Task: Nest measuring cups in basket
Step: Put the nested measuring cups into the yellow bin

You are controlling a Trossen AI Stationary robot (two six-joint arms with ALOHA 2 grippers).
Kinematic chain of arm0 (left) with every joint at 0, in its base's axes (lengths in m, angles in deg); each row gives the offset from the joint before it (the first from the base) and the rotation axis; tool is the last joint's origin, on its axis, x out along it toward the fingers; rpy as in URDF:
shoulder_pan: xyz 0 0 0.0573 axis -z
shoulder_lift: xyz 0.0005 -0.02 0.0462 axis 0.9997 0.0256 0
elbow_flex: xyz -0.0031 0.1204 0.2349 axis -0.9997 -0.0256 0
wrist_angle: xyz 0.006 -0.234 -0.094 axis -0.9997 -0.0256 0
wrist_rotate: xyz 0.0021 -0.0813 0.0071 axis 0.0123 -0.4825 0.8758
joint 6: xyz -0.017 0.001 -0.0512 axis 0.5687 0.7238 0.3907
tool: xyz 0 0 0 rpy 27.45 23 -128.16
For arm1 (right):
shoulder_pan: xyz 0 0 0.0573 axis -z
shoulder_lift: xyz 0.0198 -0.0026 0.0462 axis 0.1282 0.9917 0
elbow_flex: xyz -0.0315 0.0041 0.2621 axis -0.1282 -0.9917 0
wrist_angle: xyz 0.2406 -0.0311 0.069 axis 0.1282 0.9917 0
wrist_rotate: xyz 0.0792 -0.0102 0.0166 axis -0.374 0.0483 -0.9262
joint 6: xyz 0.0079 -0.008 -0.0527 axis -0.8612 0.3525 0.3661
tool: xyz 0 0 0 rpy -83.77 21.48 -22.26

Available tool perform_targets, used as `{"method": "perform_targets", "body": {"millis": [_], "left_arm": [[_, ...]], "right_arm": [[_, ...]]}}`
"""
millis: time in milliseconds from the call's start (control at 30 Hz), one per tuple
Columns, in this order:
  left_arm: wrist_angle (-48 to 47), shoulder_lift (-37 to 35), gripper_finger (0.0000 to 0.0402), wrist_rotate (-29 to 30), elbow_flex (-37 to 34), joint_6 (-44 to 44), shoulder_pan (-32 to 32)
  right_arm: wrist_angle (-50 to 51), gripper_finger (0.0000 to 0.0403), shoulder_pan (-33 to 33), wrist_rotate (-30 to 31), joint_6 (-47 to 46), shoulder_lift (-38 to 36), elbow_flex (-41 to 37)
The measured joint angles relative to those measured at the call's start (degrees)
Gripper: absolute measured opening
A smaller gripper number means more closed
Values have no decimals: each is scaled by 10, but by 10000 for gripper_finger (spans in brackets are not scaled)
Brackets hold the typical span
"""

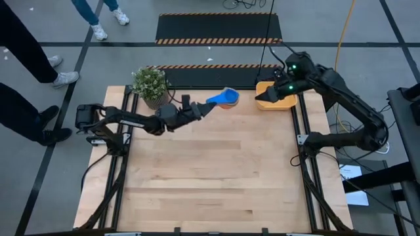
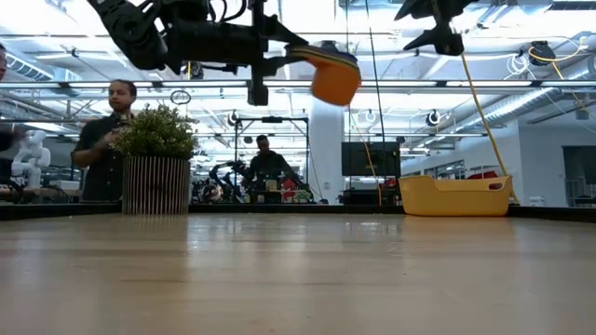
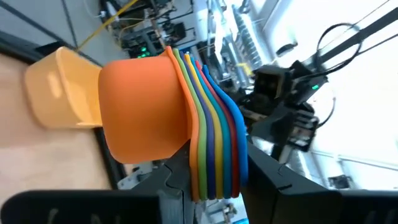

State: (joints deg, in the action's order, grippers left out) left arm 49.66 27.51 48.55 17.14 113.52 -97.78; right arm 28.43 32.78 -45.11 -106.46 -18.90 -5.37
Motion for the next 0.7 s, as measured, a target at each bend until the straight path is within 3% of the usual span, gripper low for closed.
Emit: {"method": "perform_targets", "body": {"millis": [200, 433, 700], "left_arm": [[-11, -1, 92, -59, 33, -3, -38], [-188, -1, 92, -145, 143, -61, -79], [-310, -1, 92, -150, 230, -101, -122]], "right_arm": [[9, 249, 3, 13, 0, -10, 0], [16, 249, 4, 64, 19, -23, 0], [-33, 249, 19, 133, 64, -46, 0]]}}
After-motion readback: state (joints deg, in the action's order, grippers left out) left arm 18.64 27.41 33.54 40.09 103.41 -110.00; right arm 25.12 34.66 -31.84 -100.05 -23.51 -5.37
